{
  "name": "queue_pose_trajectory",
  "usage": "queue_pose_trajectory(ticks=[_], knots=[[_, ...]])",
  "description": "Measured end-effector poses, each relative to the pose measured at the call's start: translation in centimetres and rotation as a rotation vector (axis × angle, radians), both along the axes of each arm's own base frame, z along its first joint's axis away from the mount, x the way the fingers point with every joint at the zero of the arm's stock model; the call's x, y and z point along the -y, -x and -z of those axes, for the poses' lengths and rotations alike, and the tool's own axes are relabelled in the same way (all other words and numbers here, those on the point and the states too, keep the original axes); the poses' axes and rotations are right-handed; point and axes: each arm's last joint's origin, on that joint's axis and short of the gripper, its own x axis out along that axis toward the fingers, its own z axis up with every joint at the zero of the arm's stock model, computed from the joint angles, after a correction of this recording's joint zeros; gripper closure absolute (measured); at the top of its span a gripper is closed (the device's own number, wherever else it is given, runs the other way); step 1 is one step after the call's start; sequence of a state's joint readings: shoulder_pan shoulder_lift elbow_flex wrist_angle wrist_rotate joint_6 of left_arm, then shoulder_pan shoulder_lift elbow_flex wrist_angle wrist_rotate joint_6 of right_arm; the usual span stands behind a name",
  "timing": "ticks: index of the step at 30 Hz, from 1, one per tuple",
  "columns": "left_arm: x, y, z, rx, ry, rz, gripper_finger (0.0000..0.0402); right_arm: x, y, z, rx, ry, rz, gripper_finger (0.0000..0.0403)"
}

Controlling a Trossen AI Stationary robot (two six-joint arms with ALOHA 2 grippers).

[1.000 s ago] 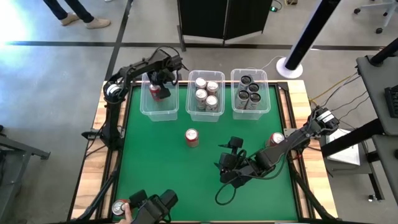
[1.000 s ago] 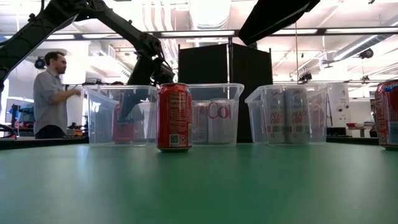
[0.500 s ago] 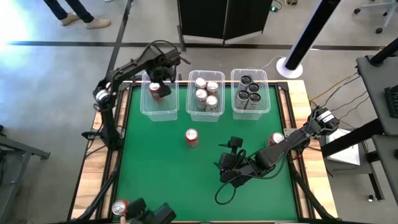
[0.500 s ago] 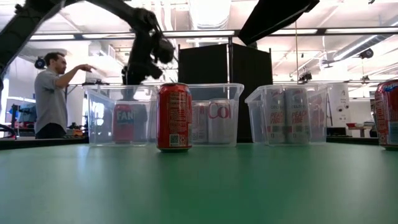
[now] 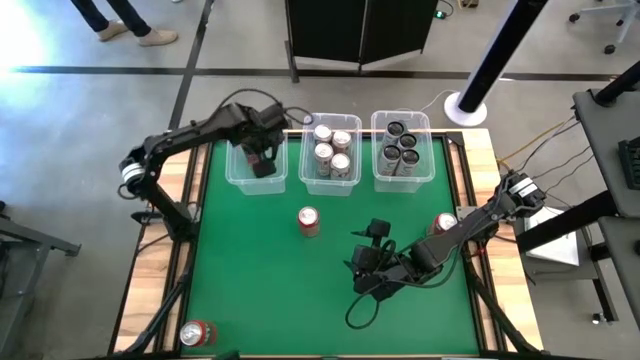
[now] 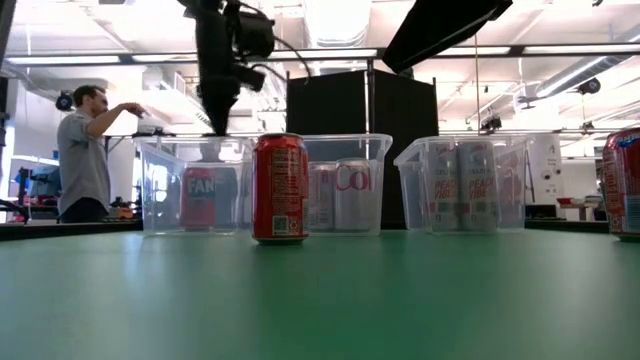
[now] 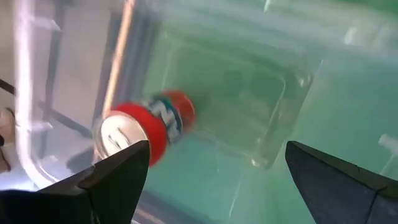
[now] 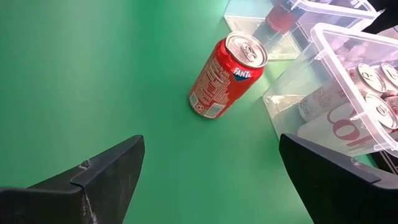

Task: Sort soda cans
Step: Adjust the left transparent bin

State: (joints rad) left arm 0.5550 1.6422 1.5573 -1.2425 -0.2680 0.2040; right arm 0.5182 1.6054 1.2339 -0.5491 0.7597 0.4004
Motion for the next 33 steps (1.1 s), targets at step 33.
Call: queue_pose_trajectory(ticks=[33], knots=[[4.3,1.6,4.0,-0.043,0.028,0.063,0.0043,0.0,-0.1,-0.1,0.003,-0.002,-0.004,0.0034]])
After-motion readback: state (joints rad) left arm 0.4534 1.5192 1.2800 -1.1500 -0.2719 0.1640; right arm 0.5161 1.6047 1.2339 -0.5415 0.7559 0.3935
